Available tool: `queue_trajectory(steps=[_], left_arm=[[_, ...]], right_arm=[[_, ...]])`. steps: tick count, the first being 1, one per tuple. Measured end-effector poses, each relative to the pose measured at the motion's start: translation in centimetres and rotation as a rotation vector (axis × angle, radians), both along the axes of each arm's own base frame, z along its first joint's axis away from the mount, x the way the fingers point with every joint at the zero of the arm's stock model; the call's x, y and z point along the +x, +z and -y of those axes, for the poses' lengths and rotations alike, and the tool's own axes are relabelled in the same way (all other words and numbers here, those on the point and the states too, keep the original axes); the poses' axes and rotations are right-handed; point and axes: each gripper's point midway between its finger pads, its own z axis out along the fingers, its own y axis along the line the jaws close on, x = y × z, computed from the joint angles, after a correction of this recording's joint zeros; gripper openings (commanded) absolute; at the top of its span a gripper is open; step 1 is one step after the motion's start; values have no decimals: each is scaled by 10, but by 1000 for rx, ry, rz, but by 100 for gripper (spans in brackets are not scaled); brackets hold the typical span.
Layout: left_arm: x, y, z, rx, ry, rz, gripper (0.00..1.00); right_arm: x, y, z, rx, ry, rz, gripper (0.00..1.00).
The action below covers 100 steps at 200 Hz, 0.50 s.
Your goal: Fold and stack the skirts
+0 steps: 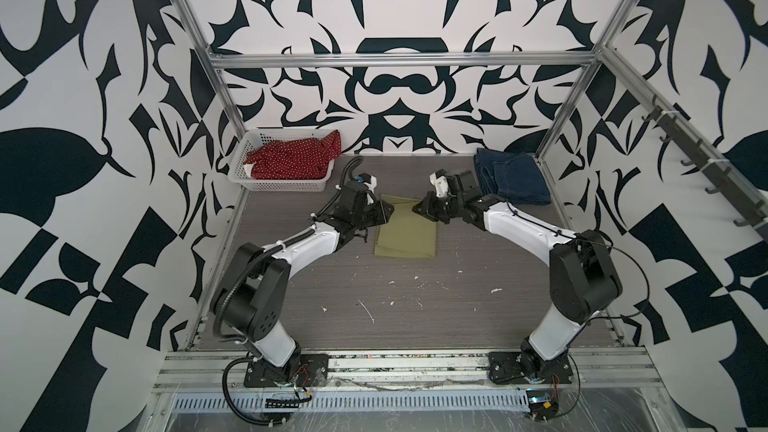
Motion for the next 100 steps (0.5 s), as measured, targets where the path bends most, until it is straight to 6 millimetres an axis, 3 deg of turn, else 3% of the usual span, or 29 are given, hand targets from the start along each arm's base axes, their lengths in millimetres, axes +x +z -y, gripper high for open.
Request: queue_trajectory(steps=[18, 55, 100], left_arm=[[-11, -34, 8, 0, -43, -66, 17], [-39, -106, -10, 66, -33, -233, 13], [-34, -109, -18, 60, -10, -230, 13]], right_arm=[[-22, -37, 11, -43, 3, -80, 0], [-59, -89, 33, -96, -4, -207, 0], [-58, -98, 39, -95, -7, -195, 0]])
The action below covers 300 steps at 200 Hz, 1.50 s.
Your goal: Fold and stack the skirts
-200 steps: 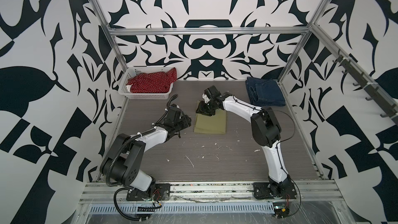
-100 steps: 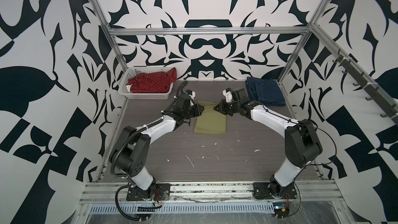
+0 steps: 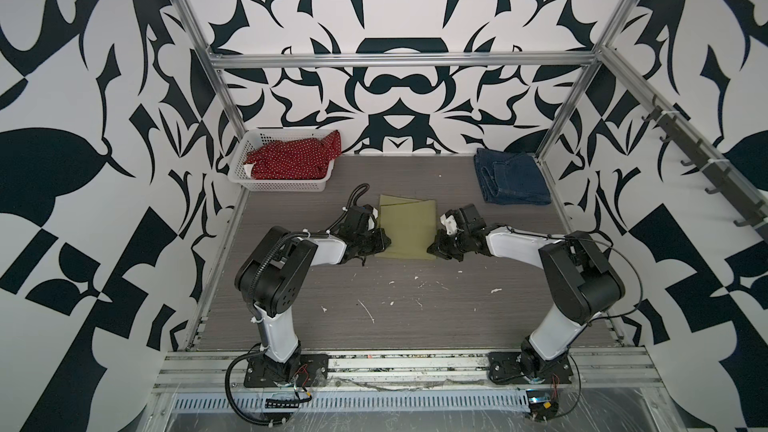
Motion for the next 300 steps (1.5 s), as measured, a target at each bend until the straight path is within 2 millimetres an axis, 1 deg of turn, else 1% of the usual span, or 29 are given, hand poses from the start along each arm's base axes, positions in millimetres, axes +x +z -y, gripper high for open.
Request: queue_trajectory(steps=[28, 48, 62, 74, 88, 95, 103, 115, 123, 135, 141, 152, 170, 185, 190, 197, 223, 241, 251, 254, 262, 281, 294, 300], left_arm=[[1, 6, -3, 13, 4, 5, 14], [9, 24, -5, 17, 7, 26, 16], [23, 49, 0, 2, 0, 75, 17], [37, 73, 8, -24, -17, 134, 16], [56, 101, 20, -54, -43, 197, 15], [66, 112, 27, -66, -53, 225, 15], [78, 119, 33, -72, -64, 253, 16], [90, 118, 40, -69, -77, 270, 17], [96, 110, 43, -56, -83, 266, 17], [104, 91, 43, -27, -89, 236, 17], [106, 81, 44, -13, -91, 221, 17], [110, 58, 41, 22, -88, 182, 17], [114, 28, 34, 69, -73, 126, 16], [119, 10, 29, 96, -56, 98, 17], [119, 5, 27, 104, -52, 90, 17], [120, 3, 27, 102, -52, 89, 17], [126, 7, 24, 118, -30, 106, 17], [126, 9, 21, 129, -19, 107, 18], [124, 14, 17, 137, -8, 109, 19], [123, 16, 16, 140, -4, 109, 20], [119, 23, 12, 146, 6, 116, 20], [105, 54, 3, 142, 26, 158, 20], [95, 77, -1, 128, 36, 195, 19], [89, 85, -2, 122, 38, 211, 19]], right_arm=[[0, -1, 0, 0, 5, 1, 0], [3, 7, -1, -8, 15, 0, 0], [14, 24, -4, 1, 19, 36, 0], [28, 45, -8, 21, 17, 85, 0], [52, 73, -12, 61, 5, 162, 0], [63, 84, -12, 82, -2, 194, 0], [78, 96, -12, 102, -15, 232, 0], [97, 104, -11, 118, -30, 267, 0], [109, 103, -10, 121, -41, 278, 0], [123, 94, -7, 118, -55, 274, 0], [129, 86, -6, 113, -62, 265, 0], [136, 66, -1, 98, -76, 233, 0], [139, 31, 7, 68, -96, 169, 0], [139, 3, 12, 45, -107, 116, 0], [138, -3, 12, 40, -109, 104, 0], [138, -9, 12, 44, -105, 93, 0], [147, 2, 10, 46, -105, 116, 0], [148, 11, 9, 47, -97, 124, 15], [144, 21, 9, 49, -91, 126, 25], [143, 24, 10, 46, -80, 136, 29], [141, 36, 10, 49, -71, 155, 36], [130, 73, 13, 59, -59, 226, 51], [117, 92, 17, 65, -55, 263, 55], [110, 96, 19, 66, -56, 270, 59]])
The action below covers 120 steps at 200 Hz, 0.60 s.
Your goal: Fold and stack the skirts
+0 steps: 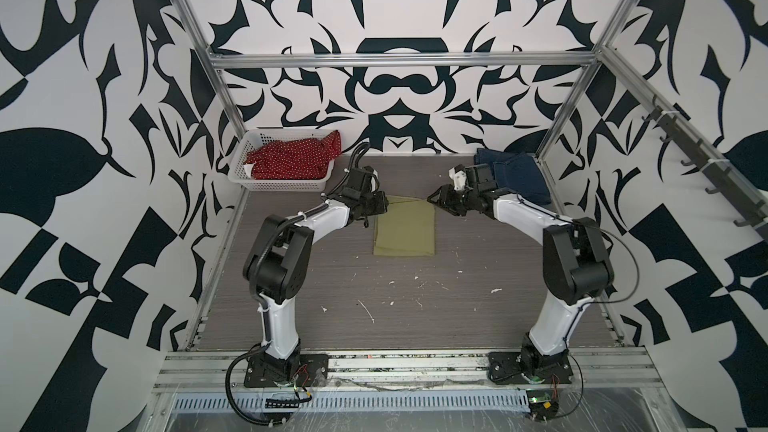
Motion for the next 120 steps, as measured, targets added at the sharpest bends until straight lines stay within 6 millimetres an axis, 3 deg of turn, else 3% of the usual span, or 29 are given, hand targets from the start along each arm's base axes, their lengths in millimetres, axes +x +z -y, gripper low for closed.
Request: queue_trajectory(steps=[11, 24, 61, 78, 120], left_arm=[[-11, 8, -2, -6, -2, 20, 18], [-25, 4, -2, -4, -12, 17, 17], [-60, -67, -6, 60, -35, -137, 12], [-63, -88, -7, 75, -33, -180, 11], [-57, -88, -2, 50, -37, -160, 9]], right_arm=[[-14, 1, 4, -6, 4, 4, 62], [-29, -10, 9, -19, 6, -20, 63], [-58, -66, 17, -66, 15, -167, 65], [-62, -83, 18, -77, 21, -203, 65], [-56, -95, 11, -36, 23, -199, 65]])
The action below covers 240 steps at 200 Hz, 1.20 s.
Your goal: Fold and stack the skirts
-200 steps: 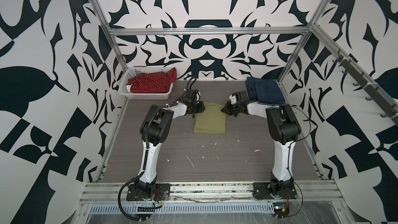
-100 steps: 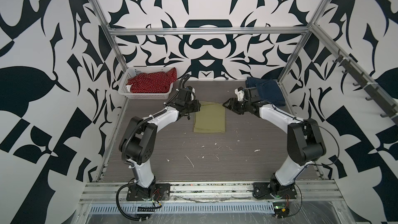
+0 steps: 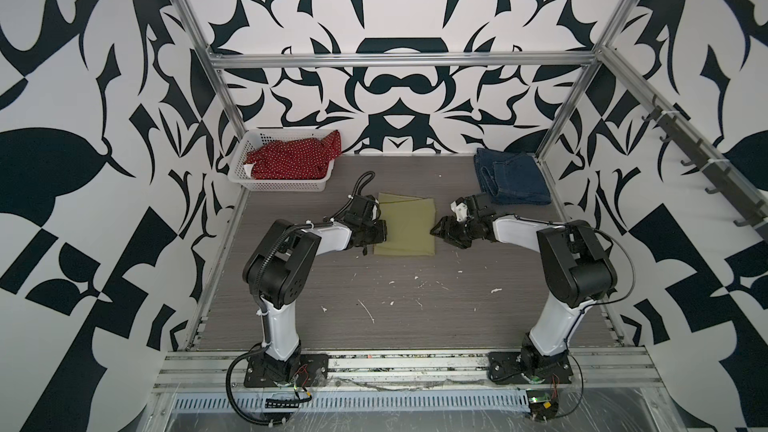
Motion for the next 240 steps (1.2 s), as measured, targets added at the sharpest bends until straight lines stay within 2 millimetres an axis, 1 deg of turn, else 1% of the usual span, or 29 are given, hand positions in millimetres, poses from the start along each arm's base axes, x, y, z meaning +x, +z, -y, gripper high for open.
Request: queue_trajectory(steps=[28, 54, 77, 96, 108, 111, 128, 132, 135, 140, 143, 163, 164, 167, 181, 184, 187, 191, 194, 214, 228, 240], left_arm=[[1, 0, 0, 1, 3, 6, 8], [2, 0, -1, 1, 6, 11, 8], [3, 0, -1, 0, 8, 18, 8], [3, 1, -1, -1, 10, 18, 8], [4, 1, -1, 0, 12, 19, 11], [4, 1, -1, 0, 13, 19, 13], [5, 3, -2, 2, 19, 29, 25], [6, 4, -2, -1, 27, 28, 29], [6, 6, -2, 3, 23, 37, 33], [7, 8, -3, 2, 32, 39, 44], [7, 9, -3, 6, 27, 47, 48], [7, 24, -10, 13, 59, 83, 58], [7, 25, -11, 13, 62, 86, 61], [7, 28, -12, 13, 68, 91, 63], [5, 46, -21, 16, 91, 143, 81], [5, 49, -22, 15, 97, 150, 84], [4, 53, -24, 10, 108, 157, 89], [3, 58, -26, 10, 110, 175, 94], [2, 62, -28, 5, 120, 184, 100], [-1, 90, -38, -15, 152, 263, 100], [-2, 103, -41, -29, 163, 302, 99], [-2, 109, -42, -37, 168, 323, 99]], right_arm=[[14, 0, -11, 69, 3, 40, 60], [27, -1, -24, 144, 3, 69, 52], [38, -4, -33, 190, -9, 90, 35], [41, -7, -37, 211, -17, 89, 17], [42, -10, -37, 209, -21, 84, 3], [41, -10, -37, 213, -27, 78, 0], [42, -10, -37, 202, -26, 77, 0], [42, -10, -36, 198, -26, 78, 0], [43, -10, -36, 196, -26, 77, 0], [43, -9, -36, 192, -25, 76, 0], [43, -9, -36, 186, -22, 77, 0], [45, -7, -32, 136, -3, 81, 0], [45, -7, -32, 131, -2, 80, 0], [45, -6, -31, 121, 2, 78, 0], [48, 2, -26, 61, 30, 94, 0], [49, 5, -25, 45, 36, 99, 0], [50, 8, -23, 33, 40, 103, 0], [52, 14, -21, 7, 53, 117, 0], [54, 18, -19, -9, 60, 128, 0], [69, 51, -4, -123, 110, 213, 0], [83, 77, 9, -211, 144, 275, 0], [94, 98, 21, -283, 166, 316, 0]])
